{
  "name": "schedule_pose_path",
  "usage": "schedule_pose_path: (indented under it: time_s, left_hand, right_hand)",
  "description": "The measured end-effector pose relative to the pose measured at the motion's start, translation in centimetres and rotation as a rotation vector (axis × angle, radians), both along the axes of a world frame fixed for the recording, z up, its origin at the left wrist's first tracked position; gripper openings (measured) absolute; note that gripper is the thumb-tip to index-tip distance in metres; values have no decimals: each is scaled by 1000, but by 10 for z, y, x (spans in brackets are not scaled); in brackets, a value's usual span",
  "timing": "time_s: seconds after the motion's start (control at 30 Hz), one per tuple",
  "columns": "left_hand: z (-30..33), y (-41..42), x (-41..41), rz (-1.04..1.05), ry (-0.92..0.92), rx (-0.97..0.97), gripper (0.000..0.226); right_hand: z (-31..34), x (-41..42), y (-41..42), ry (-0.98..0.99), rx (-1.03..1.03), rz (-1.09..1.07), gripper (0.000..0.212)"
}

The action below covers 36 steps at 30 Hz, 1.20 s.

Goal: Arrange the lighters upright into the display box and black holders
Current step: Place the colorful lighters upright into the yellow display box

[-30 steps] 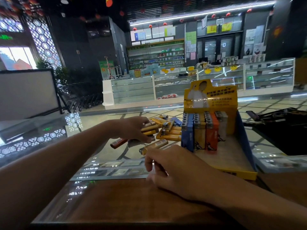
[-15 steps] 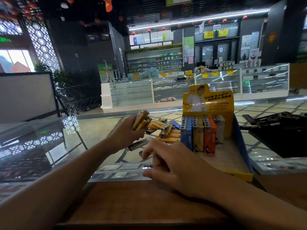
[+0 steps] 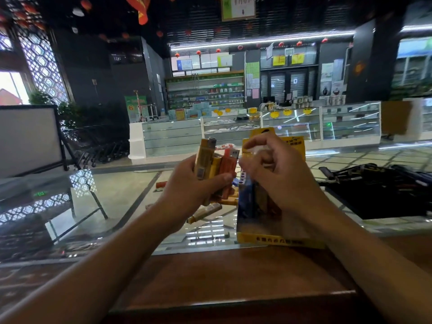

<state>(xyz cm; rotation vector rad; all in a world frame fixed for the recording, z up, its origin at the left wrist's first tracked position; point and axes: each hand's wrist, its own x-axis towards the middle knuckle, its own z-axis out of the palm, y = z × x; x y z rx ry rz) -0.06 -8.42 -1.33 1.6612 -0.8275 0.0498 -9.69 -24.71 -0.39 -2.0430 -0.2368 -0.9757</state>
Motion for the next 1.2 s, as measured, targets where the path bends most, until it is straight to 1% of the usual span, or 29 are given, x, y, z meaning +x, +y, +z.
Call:
schedule_pose_path:
  time_s: [0.07,0.1,0.2,0.3,0.37,0.4,0.47,0.53,0.57,0.63,0.73,0.77,0.8,0.87,0.93,1.03,1.1,1.17,1.2]
  left_hand:
    - [7,-16,-14,-74,-25,2,19]
    - [9,-18,-19,-94,-18,-5,18]
    - [8,-20,-26,-122,26,-40,26]
    - [2,-21,-26,-119,46,-39,29]
    - [-1,-25,-25,-109,34,-36,28]
    - [-2,-25,-24,-95,1,-13,31]
    - [-4,-25,-24,-33,-132,74,37]
    - [-4,-24,-23,26,-271,128,34]
    - [-5,-24,-24,26,-296,118,31]
    - [-5,-23,-28,-28,-252,56,24]
    - [-4,-21,-32,-122,-61,-30,27]
    - [-4,-20,-32,-153,7,-41,30]
    - [-5,-19,-31,-185,63,-42,32]
    - [-6,-18,-30,-247,121,-25,32]
    - [-7,-17,-29,-269,115,-13,34]
    - [-7,-16,-29,-215,33,25,35]
    - [-7,-17,-29,-189,-15,60,24]
    - [-10,-18,-28,-191,-27,76,14]
    - [-11,-18,-28,-195,-21,78,13]
  right_hand:
    - [15,1,-19,74,-57,-25,21]
    - [20,4,-22,109,-90,-13,18]
    - [24,10,-24,114,-139,54,10]
    - [20,9,-30,62,-50,112,10]
    - [15,9,-37,41,59,155,7]
    - [12,10,-39,36,130,182,5]
    - [5,12,-40,24,255,232,6]
    - [2,13,-39,32,324,287,15]
    - [1,13,-40,44,350,314,18]
    - [0,13,-41,62,404,360,23]
    - [-4,12,-43,67,452,441,31]
    - [-5,13,-42,66,455,459,29]
    - [-7,13,-41,64,454,463,21]
    - [-8,12,-39,60,440,452,7]
    - [-8,11,-37,44,433,415,9]
    - [-9,8,-39,11,424,372,8]
    - [-10,5,-39,9,392,359,9]
    - [-12,5,-40,19,395,362,19]
    - [-13,5,-40,21,402,363,24]
